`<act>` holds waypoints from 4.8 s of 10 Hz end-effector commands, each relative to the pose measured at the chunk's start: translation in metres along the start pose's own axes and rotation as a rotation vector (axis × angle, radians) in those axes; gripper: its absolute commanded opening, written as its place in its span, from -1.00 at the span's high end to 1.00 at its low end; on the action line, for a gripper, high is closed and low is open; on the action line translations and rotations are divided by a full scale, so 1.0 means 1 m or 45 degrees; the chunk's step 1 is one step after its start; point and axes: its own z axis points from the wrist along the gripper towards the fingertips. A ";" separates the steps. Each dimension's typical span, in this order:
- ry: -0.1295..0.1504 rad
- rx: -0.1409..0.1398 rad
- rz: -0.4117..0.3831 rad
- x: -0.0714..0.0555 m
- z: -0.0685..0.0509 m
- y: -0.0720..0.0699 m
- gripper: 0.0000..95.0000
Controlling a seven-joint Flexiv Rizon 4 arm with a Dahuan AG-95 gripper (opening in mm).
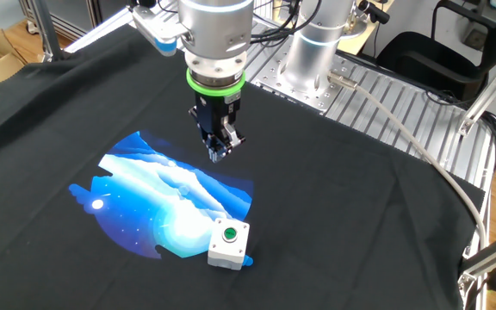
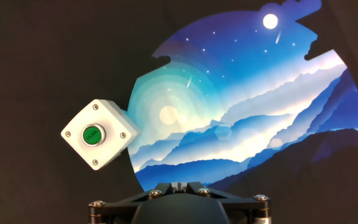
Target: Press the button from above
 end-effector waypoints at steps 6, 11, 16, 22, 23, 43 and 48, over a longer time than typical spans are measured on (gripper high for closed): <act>-0.002 0.002 0.007 -0.005 0.003 0.007 1.00; 0.000 0.007 0.012 -0.008 0.004 0.013 1.00; 0.001 0.015 0.037 -0.012 0.006 0.024 1.00; -0.005 0.004 0.047 -0.019 0.013 0.033 1.00; -0.002 0.004 0.048 -0.020 0.014 0.034 1.00; 0.019 0.034 0.055 -0.023 0.013 0.043 1.00; 0.017 0.020 0.050 -0.023 0.013 0.043 1.00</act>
